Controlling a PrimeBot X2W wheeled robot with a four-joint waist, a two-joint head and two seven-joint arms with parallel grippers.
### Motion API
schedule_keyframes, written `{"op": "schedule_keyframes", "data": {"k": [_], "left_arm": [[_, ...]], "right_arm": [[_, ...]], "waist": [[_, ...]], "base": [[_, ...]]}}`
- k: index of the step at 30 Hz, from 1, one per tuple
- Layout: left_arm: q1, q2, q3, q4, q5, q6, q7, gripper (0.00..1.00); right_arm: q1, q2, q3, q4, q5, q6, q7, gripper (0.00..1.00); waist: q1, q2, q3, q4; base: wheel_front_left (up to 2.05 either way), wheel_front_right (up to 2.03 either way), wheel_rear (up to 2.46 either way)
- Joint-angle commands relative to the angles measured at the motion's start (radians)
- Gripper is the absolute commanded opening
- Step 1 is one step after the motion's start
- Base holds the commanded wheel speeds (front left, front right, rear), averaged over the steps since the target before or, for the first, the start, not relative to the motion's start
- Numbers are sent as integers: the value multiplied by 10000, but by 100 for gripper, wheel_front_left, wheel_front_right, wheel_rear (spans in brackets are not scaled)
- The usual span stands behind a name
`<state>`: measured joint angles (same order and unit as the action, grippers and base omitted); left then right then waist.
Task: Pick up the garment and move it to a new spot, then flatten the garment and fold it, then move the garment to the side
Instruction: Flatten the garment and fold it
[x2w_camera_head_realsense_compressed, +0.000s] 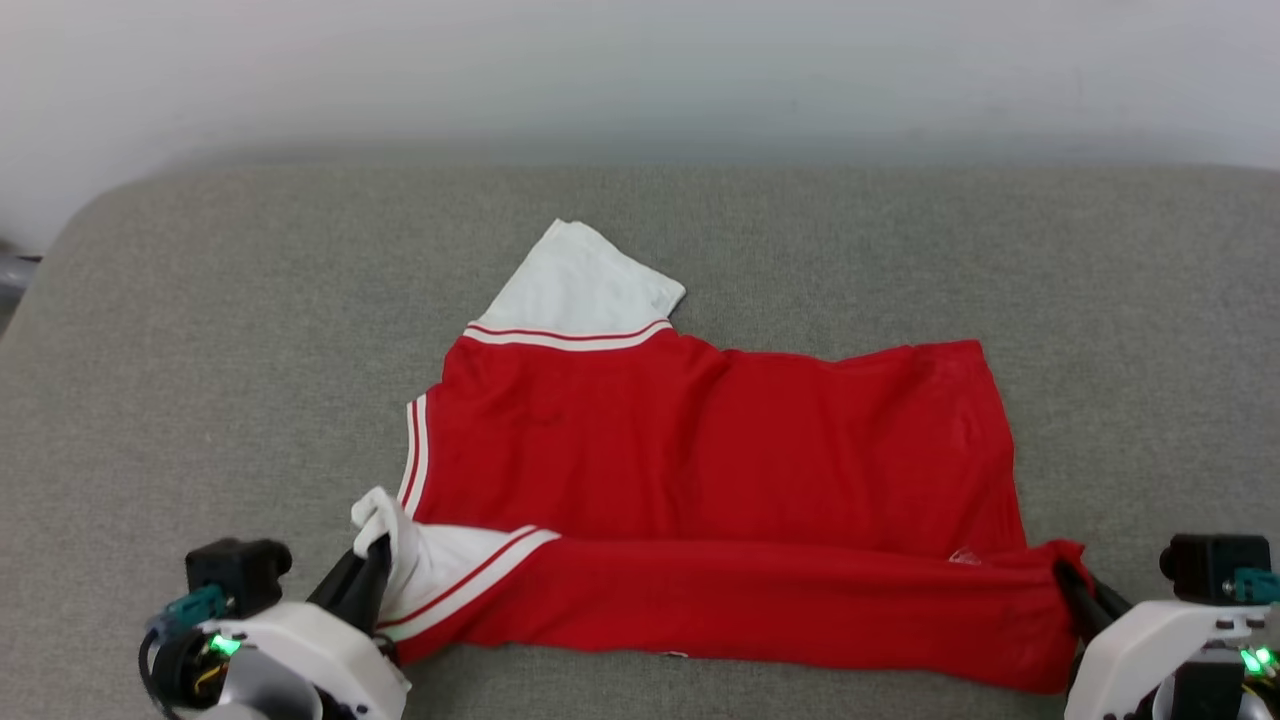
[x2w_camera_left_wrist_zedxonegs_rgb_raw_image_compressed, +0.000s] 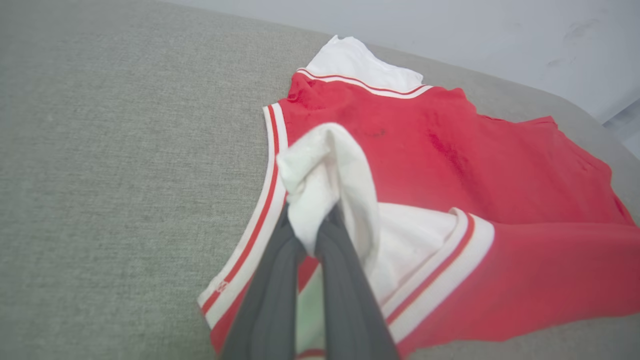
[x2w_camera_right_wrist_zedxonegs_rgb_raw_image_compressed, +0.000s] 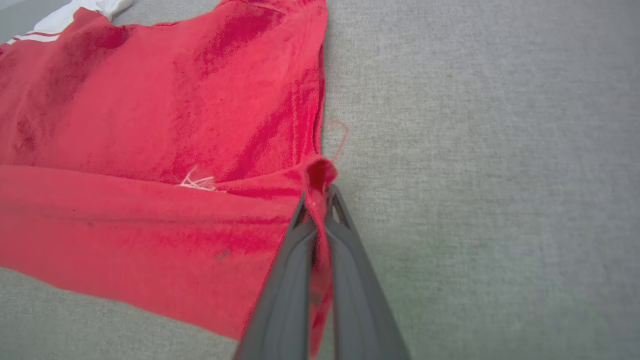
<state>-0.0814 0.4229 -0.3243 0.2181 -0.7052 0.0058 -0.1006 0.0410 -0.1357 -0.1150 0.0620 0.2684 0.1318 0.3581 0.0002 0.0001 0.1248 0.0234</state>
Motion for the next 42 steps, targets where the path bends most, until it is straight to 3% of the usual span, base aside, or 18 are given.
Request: {"op": "schedule_keyframes", "data": {"k": [1, 16, 17, 18, 19, 26, 33, 36, 42], "left_arm": [[-264, -60, -25, 119, 57, -76, -69, 0], [-1556, -520, -702, 2305, -219, -929, 396, 2], [-1535, -528, -684, 2387, -256, -918, 411, 35], [-1502, -542, -627, 2483, -316, -891, 351, 70], [-1474, -554, -535, 2524, -371, -814, 233, 100], [-1244, -370, -3, 2575, -450, -257, -352, 100], [-962, 119, 326, 2126, -434, 364, -140, 100], [-755, 394, 311, 1559, -651, 438, 565, 100], [-228, 1274, 164, -19, -1417, 537, 3100, 100]], "right_arm": [[-261, -163, 34, 140, 22, -23, -84, 0], [-1655, -450, 1485, 3133, 428, -16, -1036, 0], [-1665, -450, 1539, 3231, 479, -16, -1213, 7], [-1680, -457, 1584, 3300, 526, -16, -1476, 43], [-1720, -494, 1630, 3290, 558, -15, -1825, 100], [-1684, -418, 1331, 3064, 409, -16, -4660, 100], [-1188, -255, 893, 2384, -103, -18, -5288, 100], [-853, -101, 731, 1935, -348, -16, -5191, 100], [-224, 228, 397, 1039, -554, -16, -4742, 100]], "waist": [[-2, -1, 250, 2], [-2, -1, 854, 9], [-2, -1, 803, 1], [-2, -1, 726, -2], [-2, -1, 641, 2], [-2, -1, -12, 27], [-2, -1, -585, 99], [-2, -1, -751, 119], [-2, -1, -856, 105]], "base": [[0, 0, 0], [0, 0, 0], [0, 0, 0], [0, 0, 0], [0, 0, 0], [0, 0, 0], [0, 0, 0], [0, 0, 0], [0, 0, 0]]}}
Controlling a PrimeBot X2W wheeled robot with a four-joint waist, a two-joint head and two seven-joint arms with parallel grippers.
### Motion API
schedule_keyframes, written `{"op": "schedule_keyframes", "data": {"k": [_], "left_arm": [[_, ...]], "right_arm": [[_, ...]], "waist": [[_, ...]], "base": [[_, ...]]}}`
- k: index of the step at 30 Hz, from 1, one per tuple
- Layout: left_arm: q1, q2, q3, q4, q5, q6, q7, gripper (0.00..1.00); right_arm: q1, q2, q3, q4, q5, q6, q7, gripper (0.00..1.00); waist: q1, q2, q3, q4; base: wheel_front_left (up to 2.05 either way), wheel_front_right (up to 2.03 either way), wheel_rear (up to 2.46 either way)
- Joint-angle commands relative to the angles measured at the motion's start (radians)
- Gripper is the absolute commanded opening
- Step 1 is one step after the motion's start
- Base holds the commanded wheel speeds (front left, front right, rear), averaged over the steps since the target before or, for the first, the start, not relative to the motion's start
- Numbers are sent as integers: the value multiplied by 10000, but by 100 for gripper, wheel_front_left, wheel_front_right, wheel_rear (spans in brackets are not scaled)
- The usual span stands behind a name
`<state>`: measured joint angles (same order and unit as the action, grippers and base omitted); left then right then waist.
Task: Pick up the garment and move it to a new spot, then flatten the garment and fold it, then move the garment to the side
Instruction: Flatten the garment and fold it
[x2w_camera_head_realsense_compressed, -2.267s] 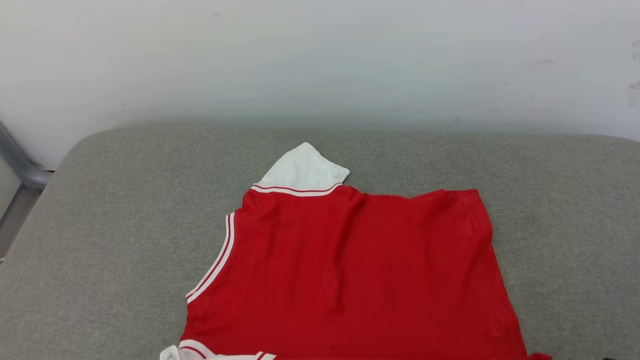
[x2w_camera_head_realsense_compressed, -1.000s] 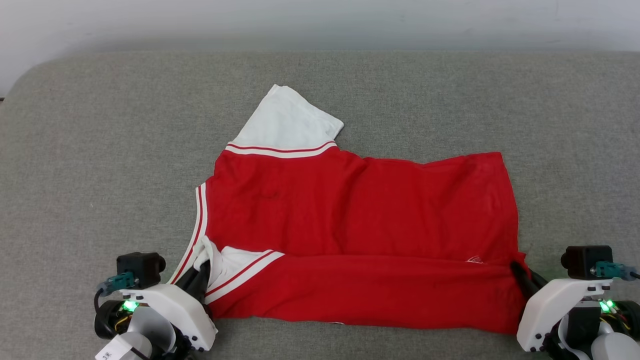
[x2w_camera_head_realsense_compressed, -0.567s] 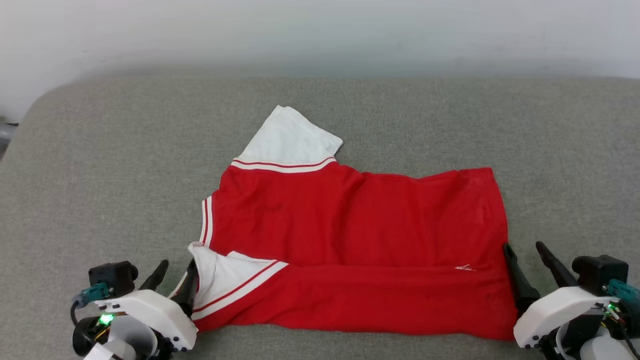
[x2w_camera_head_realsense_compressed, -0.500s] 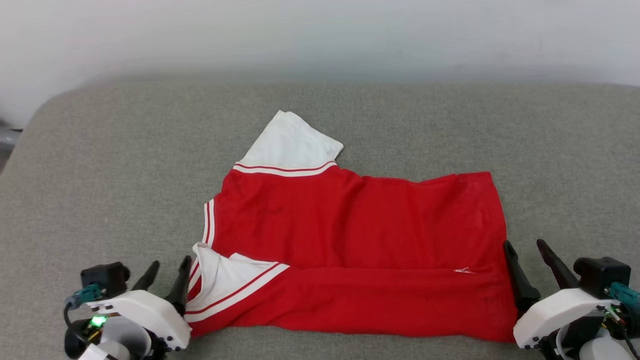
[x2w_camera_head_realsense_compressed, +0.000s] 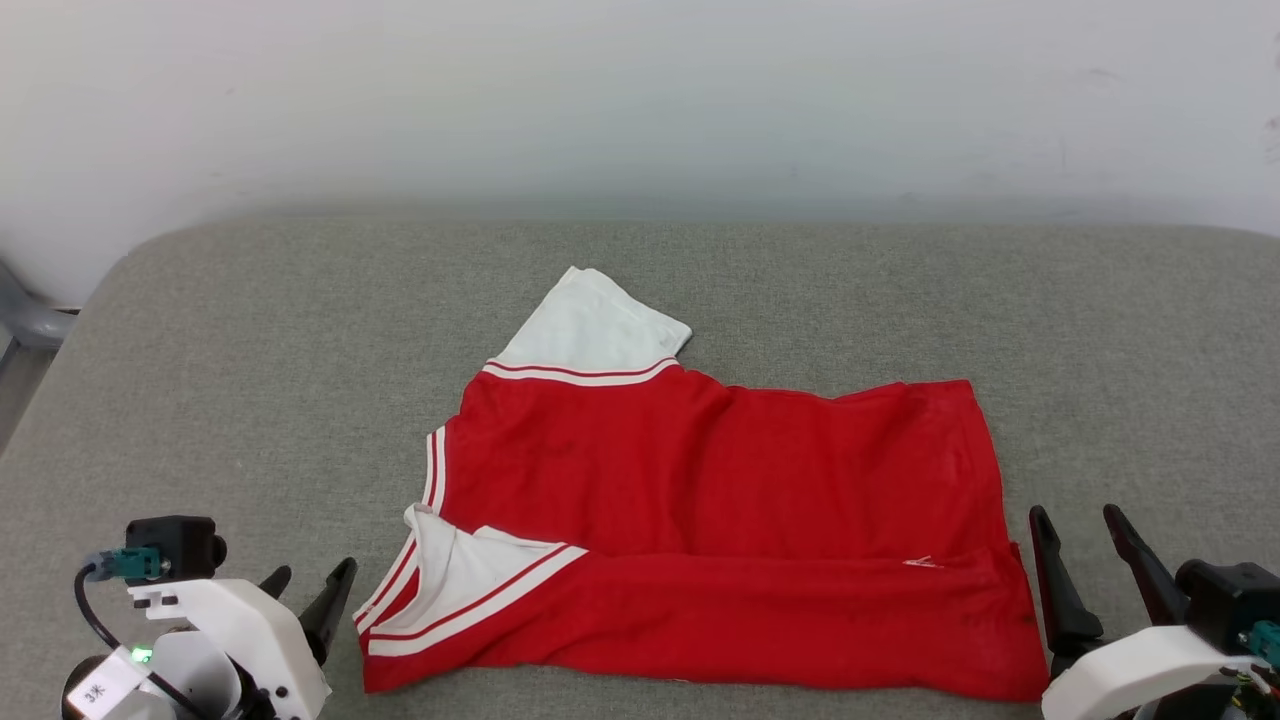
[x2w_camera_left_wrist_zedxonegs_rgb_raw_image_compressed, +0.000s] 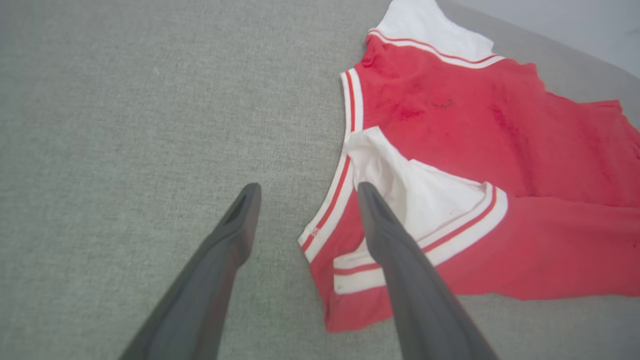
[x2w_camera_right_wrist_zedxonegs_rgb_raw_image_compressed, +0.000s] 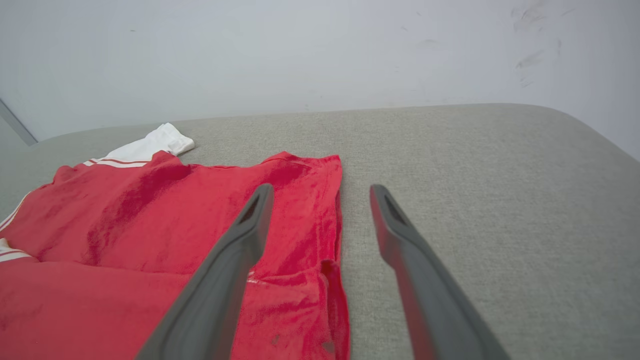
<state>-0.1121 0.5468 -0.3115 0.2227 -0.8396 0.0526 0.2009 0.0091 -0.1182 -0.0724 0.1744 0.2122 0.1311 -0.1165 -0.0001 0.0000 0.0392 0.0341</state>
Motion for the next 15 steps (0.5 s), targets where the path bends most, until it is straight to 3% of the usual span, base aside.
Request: {"op": "schedule_keyframes", "data": {"k": [1, 8, 15], "left_arm": [[180, 151, 32, -342, -228, 145, 521, 100], [586, 595, -131, -1619, -1120, 814, 2788, 100], [203, 452, -294, -1398, -1496, 1169, 3712, 100]], "right_arm": [[176, 107, -74, -185, -15, -10, 109, 100], [342, 385, -139, -722, -60, -9, 433, 100], [74, 470, -51, -957, 8, -9, 577, 100]], "waist": [[1, 0, -1, -10], [1, 0, 272, -105], [1, 0, 811, -247]], "base": [[0, 0, 0], [0, 0, 0], [0, 0, 0]]}}
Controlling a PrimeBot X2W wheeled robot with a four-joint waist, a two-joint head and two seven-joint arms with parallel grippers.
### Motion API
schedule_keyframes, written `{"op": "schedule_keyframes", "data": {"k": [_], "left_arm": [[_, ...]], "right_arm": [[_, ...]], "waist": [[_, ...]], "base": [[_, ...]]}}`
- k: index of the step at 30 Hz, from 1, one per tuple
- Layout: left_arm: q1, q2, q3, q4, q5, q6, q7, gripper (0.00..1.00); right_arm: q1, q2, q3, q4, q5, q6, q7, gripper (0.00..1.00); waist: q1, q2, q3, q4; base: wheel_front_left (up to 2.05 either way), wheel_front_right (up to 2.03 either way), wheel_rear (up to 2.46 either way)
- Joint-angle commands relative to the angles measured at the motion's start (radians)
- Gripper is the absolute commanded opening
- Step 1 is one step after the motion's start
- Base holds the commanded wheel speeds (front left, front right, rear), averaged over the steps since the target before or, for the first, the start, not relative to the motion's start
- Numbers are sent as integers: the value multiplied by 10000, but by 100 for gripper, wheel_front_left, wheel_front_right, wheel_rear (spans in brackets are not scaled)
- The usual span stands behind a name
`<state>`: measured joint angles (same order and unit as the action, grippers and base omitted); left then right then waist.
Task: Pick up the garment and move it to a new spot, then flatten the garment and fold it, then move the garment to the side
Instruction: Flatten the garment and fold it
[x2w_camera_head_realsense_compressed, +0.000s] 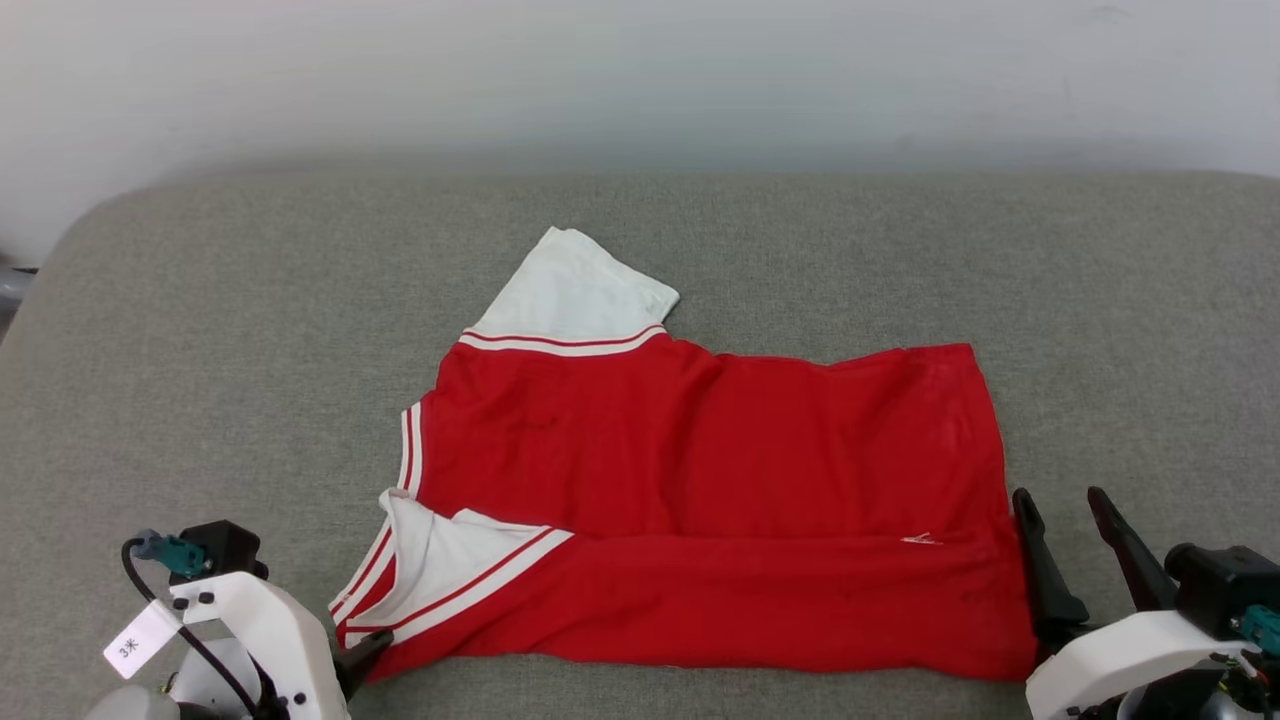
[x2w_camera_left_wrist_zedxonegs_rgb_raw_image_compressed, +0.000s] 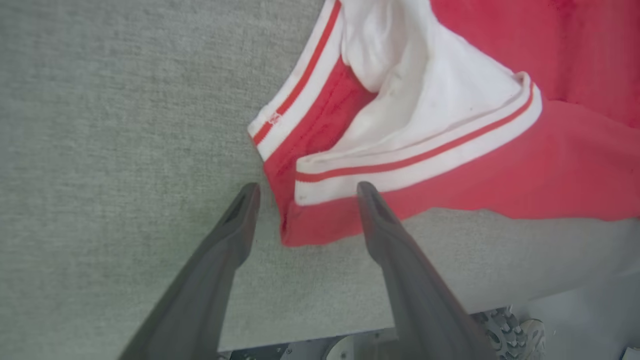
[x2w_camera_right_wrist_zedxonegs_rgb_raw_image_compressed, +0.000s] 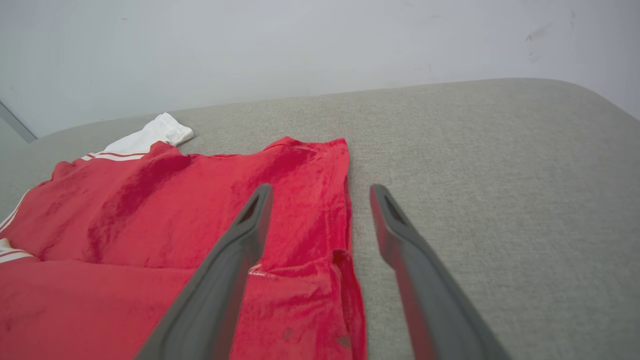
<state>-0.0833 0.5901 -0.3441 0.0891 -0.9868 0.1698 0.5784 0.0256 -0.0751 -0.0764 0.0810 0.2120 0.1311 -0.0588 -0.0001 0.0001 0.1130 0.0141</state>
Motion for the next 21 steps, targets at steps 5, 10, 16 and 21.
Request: {"op": "schedule_keyframes", "data": {"k": [5, 10, 16, 21], "left_arm": [[-598, -322, -130, 872, -137, -122, 155, 100], [-707, -726, -564, 1608, -181, -454, 382, 64], [-745, -808, -756, 1779, -17, -975, -27, 0], [-716, -464, -631, 1181, 317, -909, -463, 0]], "right_arm": [[-286, 43, 78, 2, 141, -9, 113, 100], [-292, -57, -51, 127, 281, -9, 210, 100], [-179, -507, -573, 368, 1031, -9, 1599, 100], [85, -1006, -540, 109, 1569, -9, 4098, 100]], "waist": [[1, -1, 468, -180], [1, -1, 512, -266], [1, -1, 206, -199], [1, -1, -44, -73]], "base": [[0, 0, 0], [0, 0, 0], [0, 0, 0], [0, 0, 0]]}}
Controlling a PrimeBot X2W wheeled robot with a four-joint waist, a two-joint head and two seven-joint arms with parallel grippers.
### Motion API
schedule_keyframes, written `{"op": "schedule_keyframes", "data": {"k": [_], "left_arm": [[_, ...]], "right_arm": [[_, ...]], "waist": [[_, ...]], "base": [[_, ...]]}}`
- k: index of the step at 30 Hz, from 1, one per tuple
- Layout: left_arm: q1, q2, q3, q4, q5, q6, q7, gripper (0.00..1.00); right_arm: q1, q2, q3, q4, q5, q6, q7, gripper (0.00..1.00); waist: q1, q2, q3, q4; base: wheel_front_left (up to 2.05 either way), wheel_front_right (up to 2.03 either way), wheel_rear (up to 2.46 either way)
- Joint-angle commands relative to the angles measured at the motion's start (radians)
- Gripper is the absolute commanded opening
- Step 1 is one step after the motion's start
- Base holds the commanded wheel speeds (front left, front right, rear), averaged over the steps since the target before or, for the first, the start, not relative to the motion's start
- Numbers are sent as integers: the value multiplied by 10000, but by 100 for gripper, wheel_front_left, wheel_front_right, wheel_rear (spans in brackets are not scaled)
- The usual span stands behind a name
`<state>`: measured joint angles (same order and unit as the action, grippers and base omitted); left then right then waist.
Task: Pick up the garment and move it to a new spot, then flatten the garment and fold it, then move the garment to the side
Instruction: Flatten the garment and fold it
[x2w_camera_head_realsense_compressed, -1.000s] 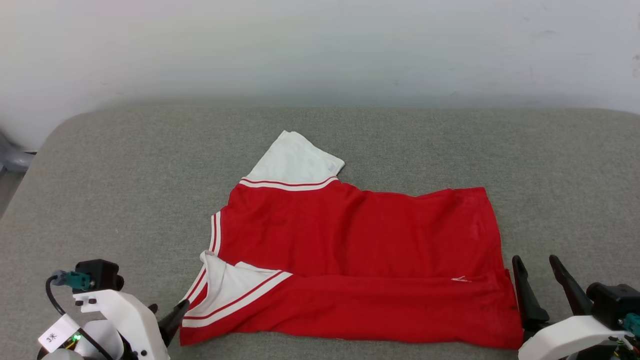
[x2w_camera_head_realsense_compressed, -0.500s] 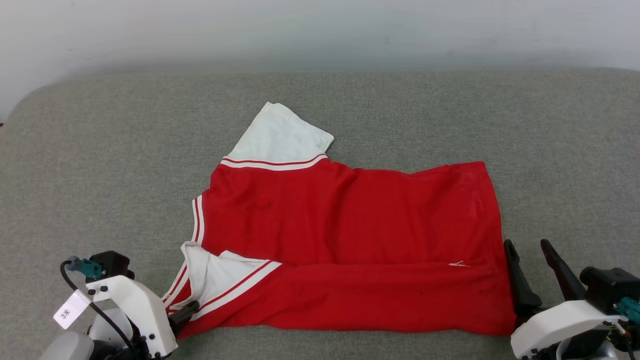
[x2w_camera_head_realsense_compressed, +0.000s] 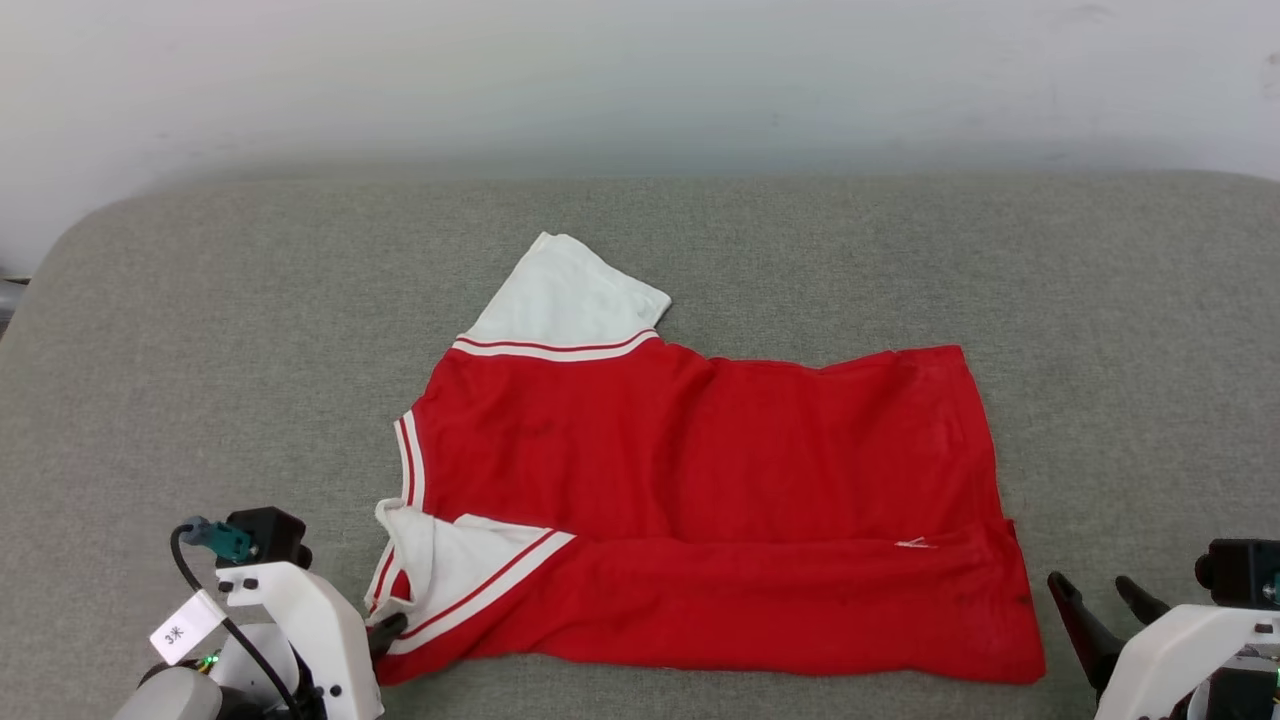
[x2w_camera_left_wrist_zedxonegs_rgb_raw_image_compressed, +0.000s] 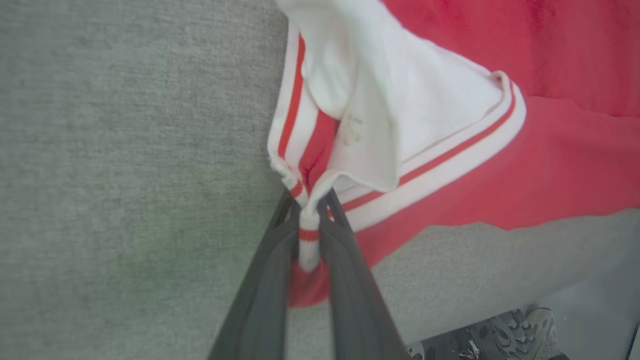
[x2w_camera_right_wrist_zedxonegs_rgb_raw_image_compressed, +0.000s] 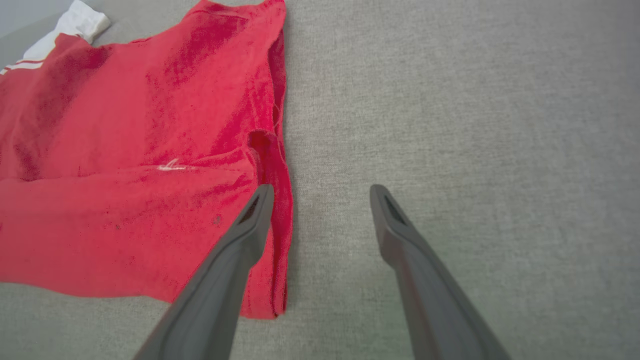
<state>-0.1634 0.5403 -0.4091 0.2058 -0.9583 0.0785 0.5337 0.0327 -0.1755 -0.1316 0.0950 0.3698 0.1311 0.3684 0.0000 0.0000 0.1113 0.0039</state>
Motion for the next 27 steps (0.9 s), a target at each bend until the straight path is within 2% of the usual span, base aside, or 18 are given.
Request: {"op": "schedule_keyframes", "data": {"k": [1, 5, 6, 14, 15, 16, 27], "left_arm": [[101, 104, 48, -153, 102, 35, -75, 0], [107, 308, 95, -847, 323, 196, -194, 0], [-80, 381, 115, -1568, 527, 372, -266, 0], [-184, 280, 65, -1785, 641, 430, -443, 0], [-165, 264, 65, -1777, 626, 422, -461, 0], [-147, 263, 67, -1767, 625, 413, -489, 0], [452, 515, 91, -2150, 919, 665, -864, 0]], "right_arm": [[65, -84, 69, -136, 90, -9, 292, 100], [154, -307, 390, -588, 387, -9, 1777, 100], [-294, -389, 1052, -599, 573, -9, 2954, 100], [-451, -255, 1745, 878, 961, -7, 3720, 100], [-447, -217, 1865, 996, 1096, -4, 3778, 22], [-471, -204, 1968, 1053, 1183, 8, 3803, 0], [-601, -826, 1834, 425, 1476, -9, 3405, 0]], "waist": [[0, 0, -41, 51], [0, 0, 27, 180], [0, 0, 483, 328], [0, 0, 923, 456], [0, 0, 943, 458], [0, 0, 961, 456], [0, 0, 113, 336]], "base": [[0, 0, 0], [0, 0, 0], [0, 0, 0], [0, 0, 0], [0, 0, 0], [0, 0, 0], [0, 0, 0]]}}
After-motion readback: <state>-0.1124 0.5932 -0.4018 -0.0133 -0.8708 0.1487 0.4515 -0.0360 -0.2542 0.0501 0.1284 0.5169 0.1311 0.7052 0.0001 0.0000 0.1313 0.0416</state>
